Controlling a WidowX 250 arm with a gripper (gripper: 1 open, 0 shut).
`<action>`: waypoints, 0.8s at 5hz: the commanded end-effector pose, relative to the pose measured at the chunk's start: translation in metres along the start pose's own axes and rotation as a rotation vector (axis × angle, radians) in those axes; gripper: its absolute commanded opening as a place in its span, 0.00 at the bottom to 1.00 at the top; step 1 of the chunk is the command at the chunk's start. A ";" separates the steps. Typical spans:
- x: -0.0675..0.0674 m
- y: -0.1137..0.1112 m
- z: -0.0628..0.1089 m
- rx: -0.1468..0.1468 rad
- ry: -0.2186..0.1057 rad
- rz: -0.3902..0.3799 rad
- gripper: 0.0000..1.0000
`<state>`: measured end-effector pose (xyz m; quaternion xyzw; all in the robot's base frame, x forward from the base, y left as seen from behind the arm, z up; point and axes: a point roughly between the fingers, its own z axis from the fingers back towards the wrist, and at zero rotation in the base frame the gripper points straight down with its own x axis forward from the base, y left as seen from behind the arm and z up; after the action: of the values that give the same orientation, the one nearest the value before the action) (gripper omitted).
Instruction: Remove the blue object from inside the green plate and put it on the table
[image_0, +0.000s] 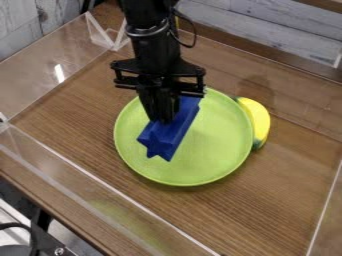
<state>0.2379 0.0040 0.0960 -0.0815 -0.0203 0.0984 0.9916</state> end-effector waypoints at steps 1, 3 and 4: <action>0.010 -0.009 0.020 -0.004 -0.077 -0.034 0.00; 0.004 -0.023 0.025 -0.007 -0.077 -0.079 0.00; 0.002 -0.032 0.028 -0.010 -0.077 -0.101 0.00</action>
<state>0.2357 -0.0223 0.1107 -0.0809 -0.0254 0.0562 0.9948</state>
